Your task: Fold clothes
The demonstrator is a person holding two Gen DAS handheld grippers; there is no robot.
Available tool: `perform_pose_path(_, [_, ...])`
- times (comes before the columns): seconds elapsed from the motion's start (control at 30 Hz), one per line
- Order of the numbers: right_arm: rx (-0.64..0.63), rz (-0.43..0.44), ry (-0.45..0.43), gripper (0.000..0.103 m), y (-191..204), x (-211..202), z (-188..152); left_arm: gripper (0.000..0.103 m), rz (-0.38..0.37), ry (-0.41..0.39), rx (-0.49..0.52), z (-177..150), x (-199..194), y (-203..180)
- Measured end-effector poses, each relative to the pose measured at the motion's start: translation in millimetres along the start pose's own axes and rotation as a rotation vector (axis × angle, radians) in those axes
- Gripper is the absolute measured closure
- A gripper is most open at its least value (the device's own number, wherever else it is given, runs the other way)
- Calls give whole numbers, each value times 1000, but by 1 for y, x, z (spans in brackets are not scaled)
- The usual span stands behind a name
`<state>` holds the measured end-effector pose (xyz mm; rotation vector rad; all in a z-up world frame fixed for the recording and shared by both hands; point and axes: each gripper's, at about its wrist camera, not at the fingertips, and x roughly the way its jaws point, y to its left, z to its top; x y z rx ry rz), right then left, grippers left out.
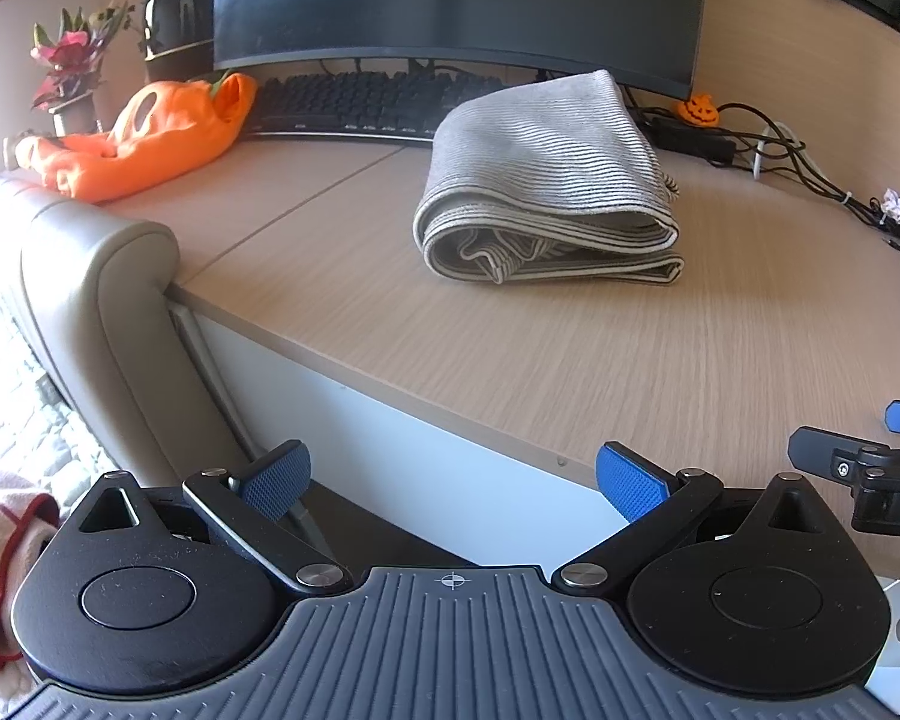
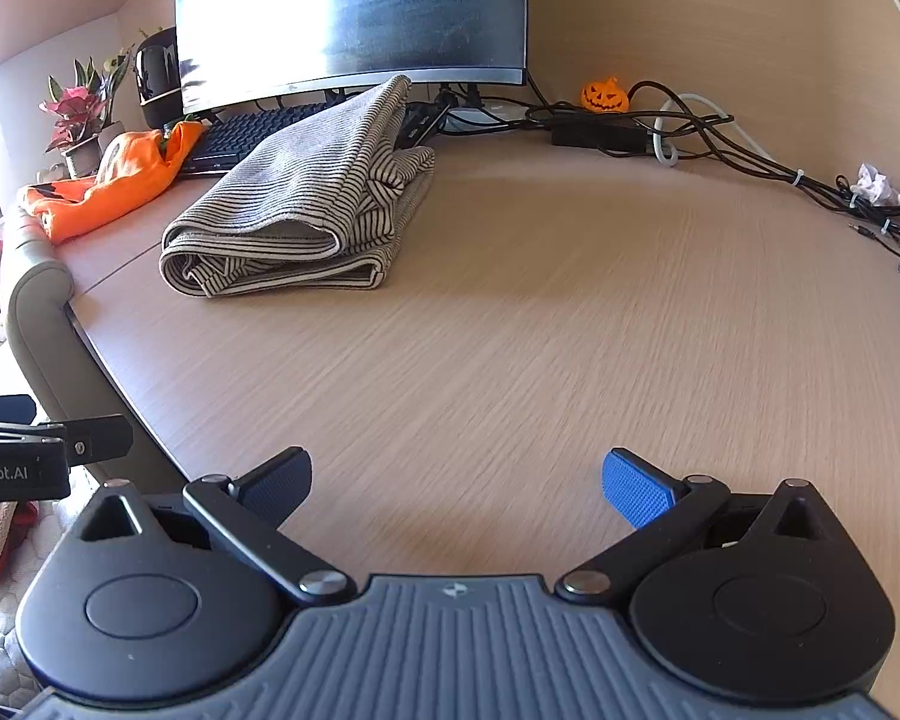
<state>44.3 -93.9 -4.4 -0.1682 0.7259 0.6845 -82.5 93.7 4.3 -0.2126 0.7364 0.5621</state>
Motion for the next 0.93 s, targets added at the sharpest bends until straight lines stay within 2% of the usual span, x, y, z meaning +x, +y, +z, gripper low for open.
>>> perform_pose_path(0.93, [19,-4,1,0,-10,1,2,0,8,-6,24,5,4,-2])
